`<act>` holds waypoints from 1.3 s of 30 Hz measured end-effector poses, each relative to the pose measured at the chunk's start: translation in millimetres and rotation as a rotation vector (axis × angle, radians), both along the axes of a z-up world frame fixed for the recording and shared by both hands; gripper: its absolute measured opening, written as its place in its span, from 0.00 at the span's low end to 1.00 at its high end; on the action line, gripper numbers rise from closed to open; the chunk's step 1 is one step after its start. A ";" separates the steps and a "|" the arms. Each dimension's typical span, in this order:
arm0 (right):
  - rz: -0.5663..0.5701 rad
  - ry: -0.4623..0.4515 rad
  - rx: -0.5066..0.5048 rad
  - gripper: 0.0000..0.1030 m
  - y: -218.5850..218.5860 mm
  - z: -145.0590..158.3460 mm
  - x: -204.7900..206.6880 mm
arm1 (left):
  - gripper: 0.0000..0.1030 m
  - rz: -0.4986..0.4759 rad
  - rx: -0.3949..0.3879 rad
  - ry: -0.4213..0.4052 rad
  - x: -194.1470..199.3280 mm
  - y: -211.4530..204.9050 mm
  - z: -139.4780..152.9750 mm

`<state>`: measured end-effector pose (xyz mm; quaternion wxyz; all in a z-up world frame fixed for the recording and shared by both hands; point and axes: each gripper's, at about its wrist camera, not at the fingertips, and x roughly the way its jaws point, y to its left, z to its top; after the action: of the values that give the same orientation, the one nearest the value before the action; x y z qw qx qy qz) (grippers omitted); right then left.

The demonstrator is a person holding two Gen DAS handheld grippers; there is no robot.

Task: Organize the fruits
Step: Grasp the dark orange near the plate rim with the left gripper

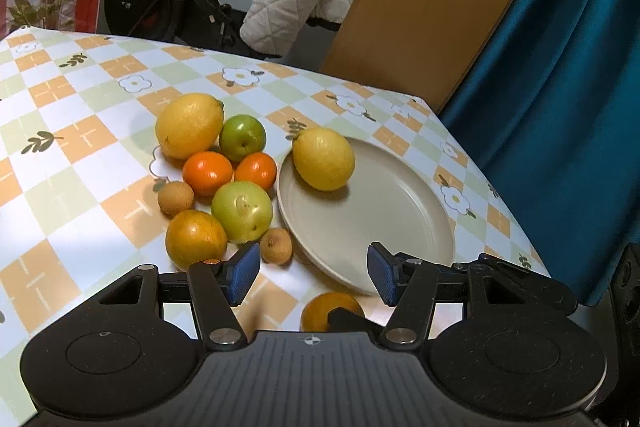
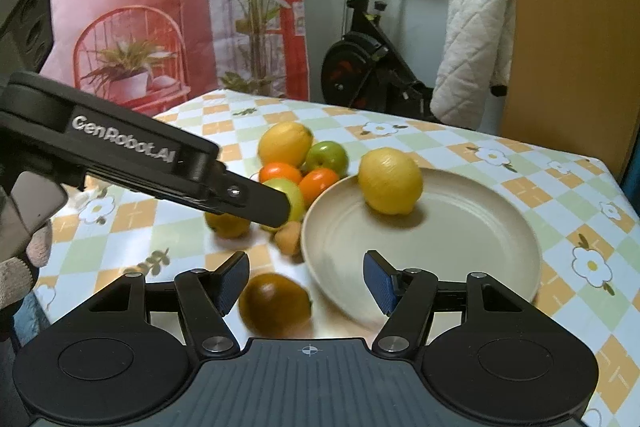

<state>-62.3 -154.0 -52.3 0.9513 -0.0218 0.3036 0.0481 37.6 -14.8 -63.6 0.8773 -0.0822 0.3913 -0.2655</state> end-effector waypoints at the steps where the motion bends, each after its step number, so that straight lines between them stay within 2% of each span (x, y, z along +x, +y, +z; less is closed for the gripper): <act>1: 0.004 0.003 0.000 0.58 1.1 -0.2 -0.8 | 0.59 -0.002 0.001 0.004 -0.8 0.2 -1.0; 12: 0.037 0.052 0.013 0.51 11.4 -4.0 -6.6 | 0.59 -0.017 -0.006 0.095 -5.6 4.0 -22.4; 32: 0.011 0.125 0.077 0.45 2.9 -22.9 3.2 | 0.55 -0.059 -0.032 0.173 -2.3 -5.1 -40.9; 37: 0.003 0.123 0.089 0.40 1.3 -24.2 3.2 | 0.44 -0.074 -0.053 0.176 -0.5 -7.1 -43.8; 39: 0.003 0.121 0.092 0.40 1.2 -24.3 3.1 | 0.44 -0.078 -0.051 0.172 -1.2 -7.3 -43.7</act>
<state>-59.2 -152.9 -76.6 0.9311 0.0243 0.3581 0.0645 36.3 -22.1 -107.3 0.8271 -0.1119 0.4611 -0.3013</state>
